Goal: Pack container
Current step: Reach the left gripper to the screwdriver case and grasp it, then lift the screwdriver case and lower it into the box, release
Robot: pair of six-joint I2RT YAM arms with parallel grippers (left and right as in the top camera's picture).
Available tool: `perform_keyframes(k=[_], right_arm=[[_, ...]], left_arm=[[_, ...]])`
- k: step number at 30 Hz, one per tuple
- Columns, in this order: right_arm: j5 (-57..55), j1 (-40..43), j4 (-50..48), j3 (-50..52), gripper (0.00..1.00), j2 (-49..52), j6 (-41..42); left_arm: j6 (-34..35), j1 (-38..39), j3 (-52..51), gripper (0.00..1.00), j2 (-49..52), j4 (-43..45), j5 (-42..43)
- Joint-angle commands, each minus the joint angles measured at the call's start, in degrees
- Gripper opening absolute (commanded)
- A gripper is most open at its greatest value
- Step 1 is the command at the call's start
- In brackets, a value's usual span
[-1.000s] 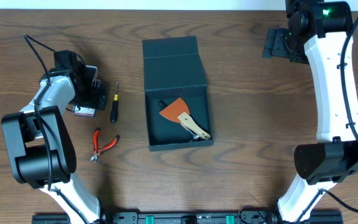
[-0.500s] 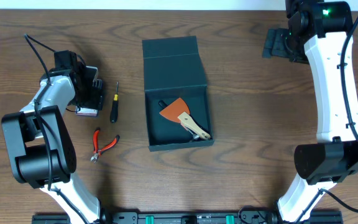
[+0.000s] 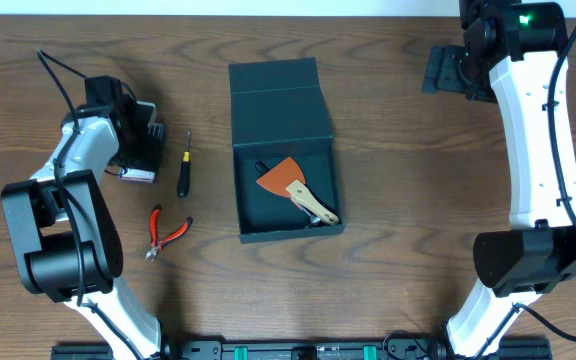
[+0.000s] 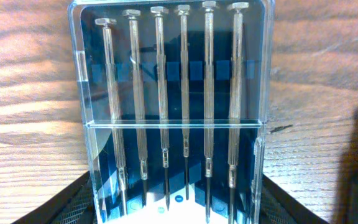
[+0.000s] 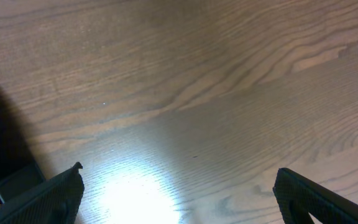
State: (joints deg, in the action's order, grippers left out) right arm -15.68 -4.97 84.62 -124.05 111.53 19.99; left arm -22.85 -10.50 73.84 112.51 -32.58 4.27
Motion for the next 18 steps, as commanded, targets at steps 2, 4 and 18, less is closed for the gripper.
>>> perform_keyframes(k=[2,4,18], right_arm=[[-0.79,0.39,0.04,-0.76,0.99,-0.20,0.76],[-0.79,0.39,0.04,-0.76,0.99,-0.17,0.79],[-0.79,0.39,0.04,-0.76,0.99,-0.20,0.79]], left_arm=[[-0.42,-0.15,5.55,0.63,-0.87,-2.43,-0.39],[-0.39,-0.15,7.78,0.63,-1.42,-3.91,-0.39],[1.09,3.17,16.20,0.56,-14.71,-10.64,2.23]])
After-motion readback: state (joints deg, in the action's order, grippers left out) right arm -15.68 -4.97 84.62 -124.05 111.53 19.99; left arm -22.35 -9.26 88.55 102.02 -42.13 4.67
